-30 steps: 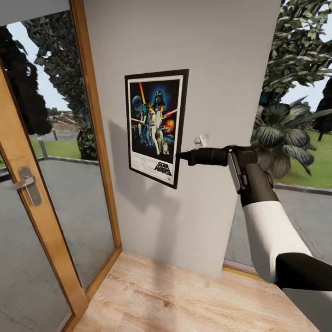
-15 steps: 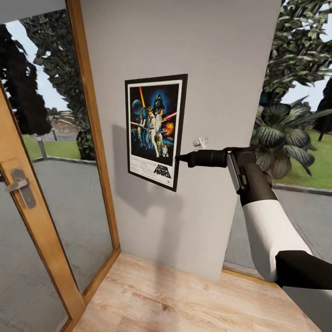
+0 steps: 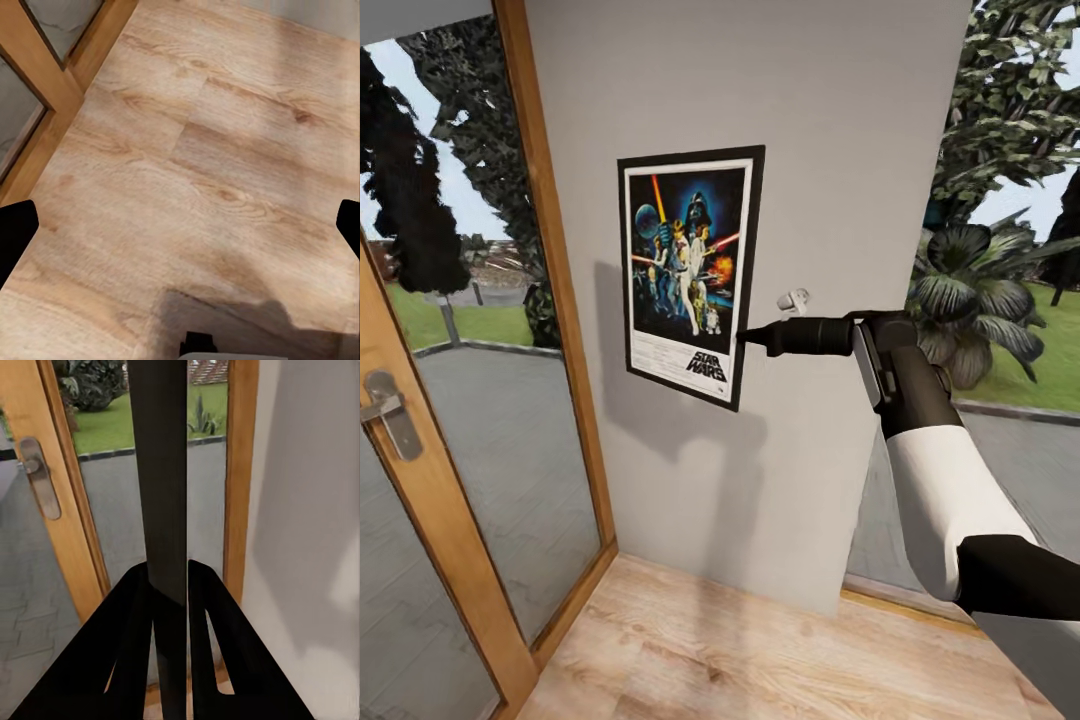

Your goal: Pick up the poster from the kitchen countertop and hang it on one of the wall nails in the kitchen.

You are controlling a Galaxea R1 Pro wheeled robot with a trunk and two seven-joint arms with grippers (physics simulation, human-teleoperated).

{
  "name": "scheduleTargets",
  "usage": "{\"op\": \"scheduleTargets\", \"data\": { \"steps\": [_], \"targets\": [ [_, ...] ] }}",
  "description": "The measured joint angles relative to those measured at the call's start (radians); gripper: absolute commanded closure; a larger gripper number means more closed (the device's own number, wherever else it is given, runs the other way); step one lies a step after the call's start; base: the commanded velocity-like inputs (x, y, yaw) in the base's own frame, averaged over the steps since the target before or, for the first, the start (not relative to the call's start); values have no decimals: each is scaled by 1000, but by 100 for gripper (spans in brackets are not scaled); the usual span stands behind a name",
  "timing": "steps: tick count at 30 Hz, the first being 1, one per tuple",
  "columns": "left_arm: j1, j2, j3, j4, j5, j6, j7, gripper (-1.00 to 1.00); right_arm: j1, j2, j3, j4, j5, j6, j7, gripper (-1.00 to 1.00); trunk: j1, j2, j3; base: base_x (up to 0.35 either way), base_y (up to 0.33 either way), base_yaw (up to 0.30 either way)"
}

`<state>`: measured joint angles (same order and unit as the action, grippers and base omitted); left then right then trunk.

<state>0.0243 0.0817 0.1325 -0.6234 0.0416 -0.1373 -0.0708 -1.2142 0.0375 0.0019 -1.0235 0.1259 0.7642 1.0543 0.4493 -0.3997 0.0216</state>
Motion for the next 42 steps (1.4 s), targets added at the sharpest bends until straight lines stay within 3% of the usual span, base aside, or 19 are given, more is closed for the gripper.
{"op": "scheduleTargets", "data": {
  "steps": [22,29,42],
  "targets": [
    [0,0,17,0,0,0,0,-100,-19,5,0,1,-1,1,8,100,0,0,0,73,-35,0],
    [0,0,17,0,0,0,0,-100,-20,5,0,2,-41,1,10,100,0,0,0,61,0,0],
    [0,0,17,0,0,0,0,-100,-20,6,1,2,-50,1,11,100,0,0,0,76,-27,0]
  ]
}}
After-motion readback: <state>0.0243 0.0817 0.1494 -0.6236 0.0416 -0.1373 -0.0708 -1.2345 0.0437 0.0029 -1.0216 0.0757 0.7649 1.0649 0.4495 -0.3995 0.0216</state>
